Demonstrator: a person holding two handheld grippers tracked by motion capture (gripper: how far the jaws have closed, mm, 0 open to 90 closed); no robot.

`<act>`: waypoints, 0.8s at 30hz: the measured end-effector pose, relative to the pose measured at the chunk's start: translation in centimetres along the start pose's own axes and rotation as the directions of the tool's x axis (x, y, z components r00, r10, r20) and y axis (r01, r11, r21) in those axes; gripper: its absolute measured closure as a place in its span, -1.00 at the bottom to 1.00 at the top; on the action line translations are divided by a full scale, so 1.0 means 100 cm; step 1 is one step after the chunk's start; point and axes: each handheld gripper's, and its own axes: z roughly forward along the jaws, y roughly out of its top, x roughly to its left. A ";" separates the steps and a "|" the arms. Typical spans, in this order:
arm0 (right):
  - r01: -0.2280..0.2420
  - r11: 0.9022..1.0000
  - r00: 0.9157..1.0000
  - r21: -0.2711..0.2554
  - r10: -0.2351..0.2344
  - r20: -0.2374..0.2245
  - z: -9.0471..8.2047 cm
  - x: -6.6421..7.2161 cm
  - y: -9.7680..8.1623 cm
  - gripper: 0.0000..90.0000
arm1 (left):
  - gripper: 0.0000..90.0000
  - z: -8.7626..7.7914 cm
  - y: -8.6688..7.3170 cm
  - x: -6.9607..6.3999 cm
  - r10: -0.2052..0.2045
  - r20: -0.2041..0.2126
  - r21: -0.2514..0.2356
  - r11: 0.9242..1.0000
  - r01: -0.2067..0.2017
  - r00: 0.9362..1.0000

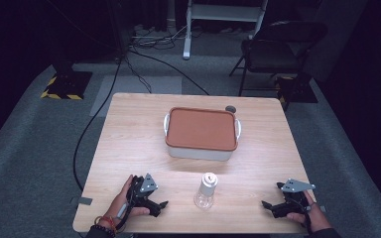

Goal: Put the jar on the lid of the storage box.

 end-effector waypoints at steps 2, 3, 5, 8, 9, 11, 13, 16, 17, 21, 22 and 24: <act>0.000 1.000 1.000 0.000 0.000 0.000 0.000 0.000 0.000 -1.00 | -1.00 0.000 0.000 0.000 0.000 0.000 0.000 1.000 0.000 1.000; 0.000 1.000 1.000 0.000 0.000 0.000 0.000 0.000 0.000 -1.00 | -1.00 0.000 0.000 0.000 0.001 0.000 0.000 1.000 -0.001 1.000; 0.000 1.000 1.000 0.000 0.000 0.000 0.000 0.000 0.000 -1.00 | -1.00 0.000 0.000 0.000 0.001 0.000 0.000 1.000 -0.001 1.000; -0.002 1.000 1.000 0.001 0.002 0.002 0.000 0.000 0.000 -1.00 | -1.00 0.000 0.000 0.000 0.001 0.000 -0.001 1.000 -0.001 1.000; -0.002 1.000 1.000 0.001 0.002 0.002 0.000 0.000 0.000 -1.00 | -1.00 0.000 0.000 0.000 0.000 -0.001 0.000 1.000 0.000 1.000; -0.001 1.000 1.000 0.001 0.001 0.003 -0.001 0.000 0.000 -1.00 | -1.00 0.000 -0.001 0.000 0.001 -0.001 -0.001 1.000 -0.001 1.000; 0.002 1.000 1.000 0.004 -0.002 0.004 -0.001 0.000 0.000 -0.99 | -1.00 -0.001 -0.001 0.000 0.000 -0.001 -0.001 1.000 0.000 1.000; 0.010 1.000 1.000 0.023 -0.011 0.011 -0.003 0.001 0.001 -0.98 | -1.00 -0.001 -0.001 0.000 -0.001 -0.002 -0.001 1.000 0.001 1.000; 0.010 1.000 1.000 0.023 -0.011 0.011 -0.003 0.001 0.001 -0.98 | -1.00 -0.001 -0.001 0.000 -0.001 -0.002 -0.001 1.000 0.001 1.000; 0.048 0.998 0.999 0.035 -0.048 0.000 -0.006 0.007 0.006 -0.94 | -1.00 -0.001 -0.001 0.000 -0.001 -0.001 0.000 1.000 0.001 1.000; 0.051 0.998 0.999 0.036 -0.051 -0.002 -0.007 0.008 0.007 -0.94 | -1.00 -0.001 -0.001 0.000 -0.002 -0.001 0.000 1.000 0.002 1.000; 0.062 0.998 0.998 0.030 -0.062 0.000 -0.008 0.010 0.009 -0.94 | -1.00 -0.001 -0.001 0.000 -0.002 -0.001 0.000 1.000 0.002 1.000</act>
